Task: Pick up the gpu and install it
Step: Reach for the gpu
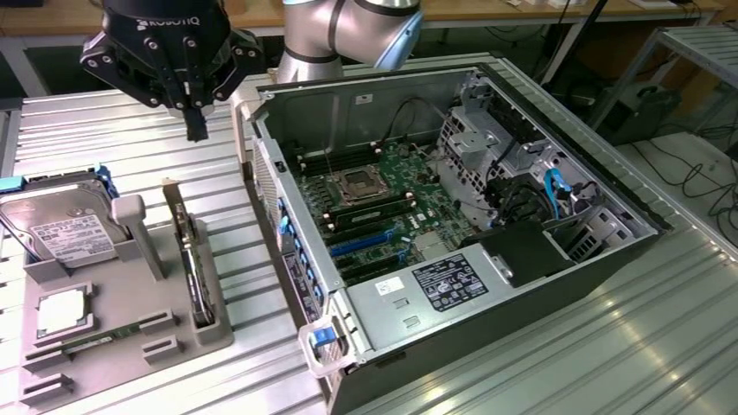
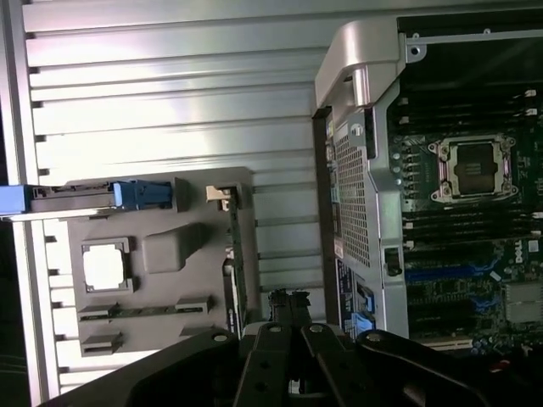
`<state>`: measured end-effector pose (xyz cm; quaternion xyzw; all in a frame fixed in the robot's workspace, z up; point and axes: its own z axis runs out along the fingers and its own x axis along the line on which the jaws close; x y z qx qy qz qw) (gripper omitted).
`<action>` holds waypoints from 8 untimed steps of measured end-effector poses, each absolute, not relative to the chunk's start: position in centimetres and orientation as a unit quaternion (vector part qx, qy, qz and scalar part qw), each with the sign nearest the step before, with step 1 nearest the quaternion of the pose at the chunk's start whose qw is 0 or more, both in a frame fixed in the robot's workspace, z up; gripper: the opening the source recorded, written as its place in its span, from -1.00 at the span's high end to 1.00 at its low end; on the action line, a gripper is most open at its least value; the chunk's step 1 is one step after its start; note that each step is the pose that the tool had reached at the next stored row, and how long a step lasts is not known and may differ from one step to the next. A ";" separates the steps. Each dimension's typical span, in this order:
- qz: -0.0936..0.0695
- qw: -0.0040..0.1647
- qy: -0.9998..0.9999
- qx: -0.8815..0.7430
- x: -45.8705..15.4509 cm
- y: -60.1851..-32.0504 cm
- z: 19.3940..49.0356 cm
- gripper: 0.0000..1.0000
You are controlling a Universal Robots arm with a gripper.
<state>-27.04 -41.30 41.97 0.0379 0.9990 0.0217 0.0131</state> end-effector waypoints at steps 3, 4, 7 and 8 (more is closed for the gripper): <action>0.022 0.013 0.999 0.038 -27.4 -41.4 42.0 0.79; 0.022 0.013 0.999 0.038 -27.5 -41.4 42.0 0.79; 0.022 0.013 0.999 0.038 -27.8 -41.5 42.0 0.79; 0.022 0.013 0.999 0.038 -28.0 -41.5 42.0 0.79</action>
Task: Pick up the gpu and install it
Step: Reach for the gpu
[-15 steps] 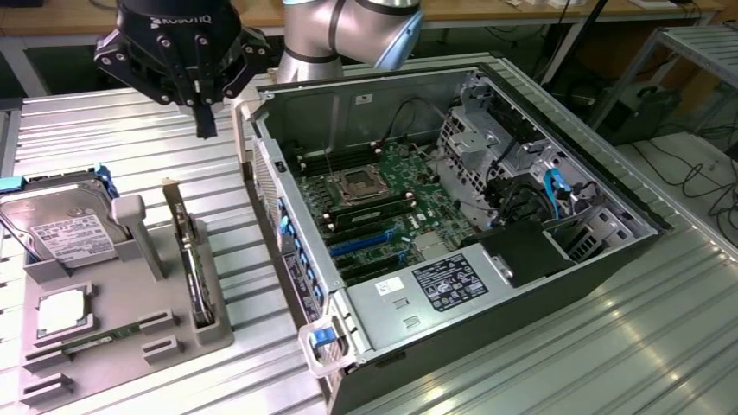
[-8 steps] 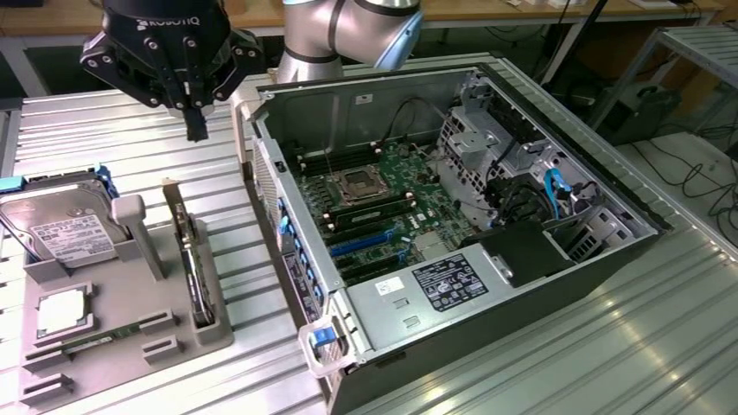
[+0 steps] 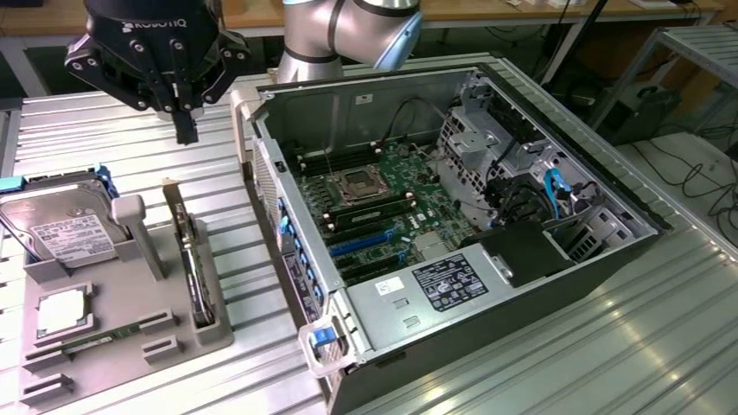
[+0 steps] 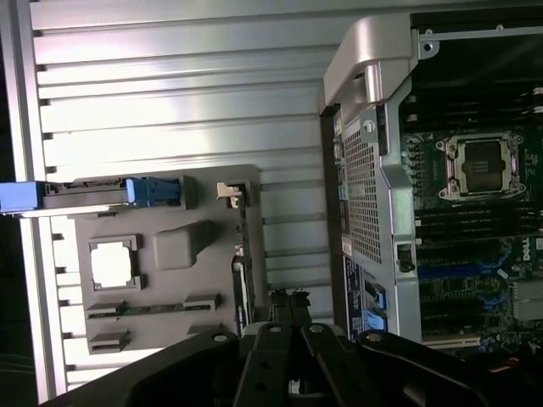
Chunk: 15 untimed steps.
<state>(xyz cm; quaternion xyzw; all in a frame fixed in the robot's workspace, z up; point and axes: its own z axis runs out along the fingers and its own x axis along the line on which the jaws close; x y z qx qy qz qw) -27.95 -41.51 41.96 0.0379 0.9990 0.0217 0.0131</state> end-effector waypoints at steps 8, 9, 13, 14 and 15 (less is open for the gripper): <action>0.022 0.013 0.999 0.038 -28.9 -41.7 42.0 0.79; 0.022 0.013 0.999 0.038 -29.0 -41.7 42.0 0.79; 0.022 0.013 0.999 0.038 -29.8 -41.9 42.0 0.79; 0.022 0.013 0.999 0.038 -30.0 -41.9 42.0 0.79; 0.022 0.013 0.999 0.038 -30.1 -41.9 42.0 0.79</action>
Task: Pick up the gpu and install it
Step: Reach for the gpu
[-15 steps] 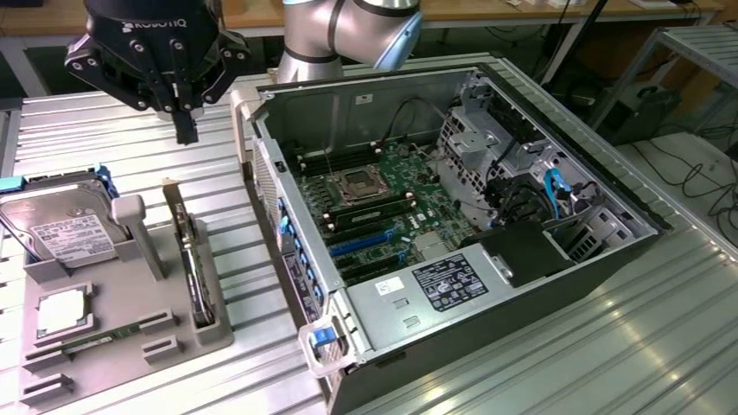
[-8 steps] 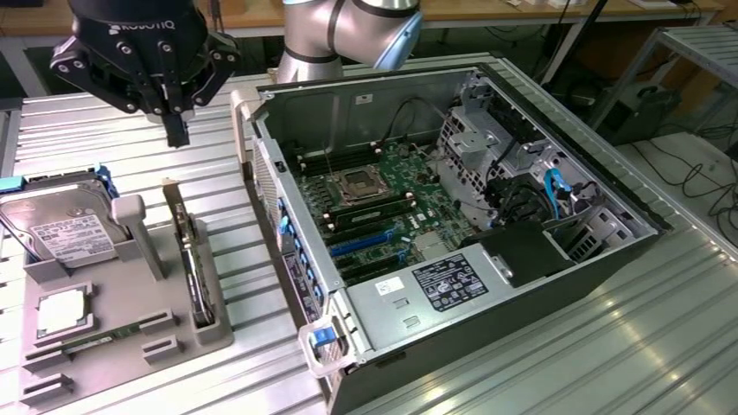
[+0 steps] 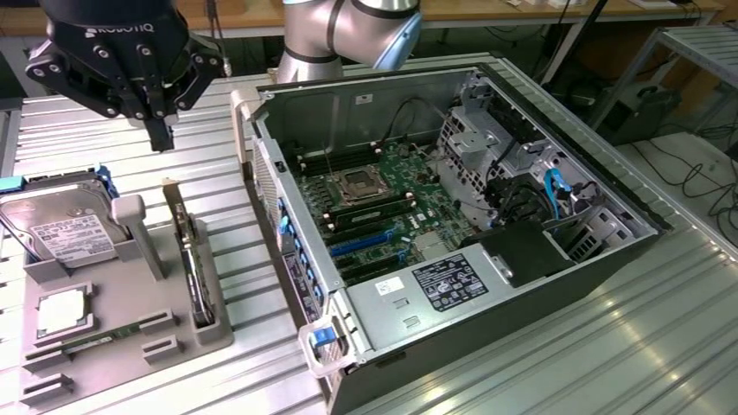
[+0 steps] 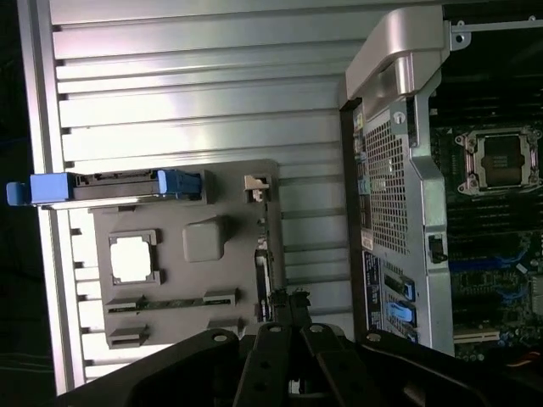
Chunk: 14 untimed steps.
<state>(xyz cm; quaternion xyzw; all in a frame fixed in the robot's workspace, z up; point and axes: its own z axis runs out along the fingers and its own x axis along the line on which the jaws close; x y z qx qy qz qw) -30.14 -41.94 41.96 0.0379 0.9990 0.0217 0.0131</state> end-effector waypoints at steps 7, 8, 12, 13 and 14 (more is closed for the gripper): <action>0.022 0.013 0.999 0.038 -31.0 -42.1 42.0 0.79; 0.022 0.013 0.999 0.038 -31.1 -42.2 42.0 0.79; 0.022 0.013 0.999 0.038 -31.4 -42.2 42.0 0.79; 0.022 0.013 0.999 0.038 -31.4 -42.2 42.0 0.79; 0.022 0.013 0.999 0.038 -31.4 -42.2 42.0 0.79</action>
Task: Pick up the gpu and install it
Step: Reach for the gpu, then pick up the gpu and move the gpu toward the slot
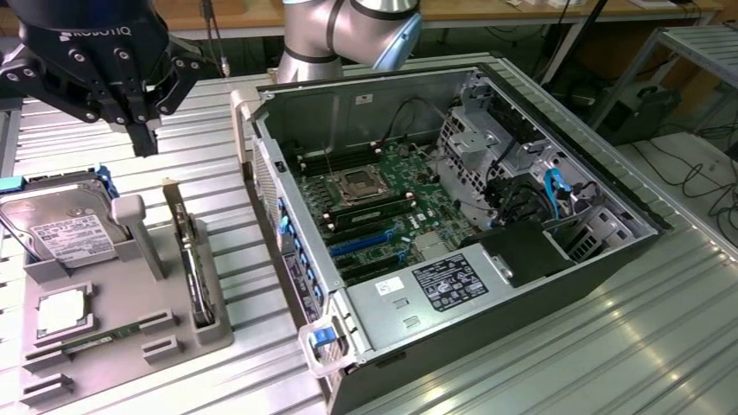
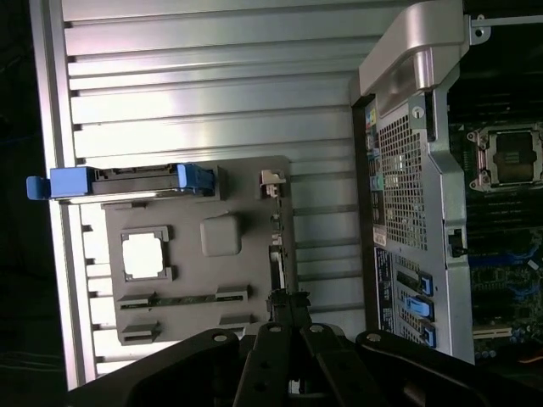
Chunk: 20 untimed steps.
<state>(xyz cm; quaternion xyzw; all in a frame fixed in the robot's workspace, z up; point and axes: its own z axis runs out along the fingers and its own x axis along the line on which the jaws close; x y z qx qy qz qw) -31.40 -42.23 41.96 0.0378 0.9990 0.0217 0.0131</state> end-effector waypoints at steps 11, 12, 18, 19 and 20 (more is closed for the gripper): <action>0.022 0.013 0.999 0.038 -31.4 -42.2 42.0 0.79; 0.022 0.013 0.999 0.038 -31.4 -42.2 42.0 0.79; 0.022 0.013 0.999 0.038 -31.4 -42.2 42.0 0.29; 0.022 0.013 0.999 0.038 -31.4 -42.2 42.0 0.29; 0.022 0.013 0.999 0.038 -31.4 -42.2 42.0 0.17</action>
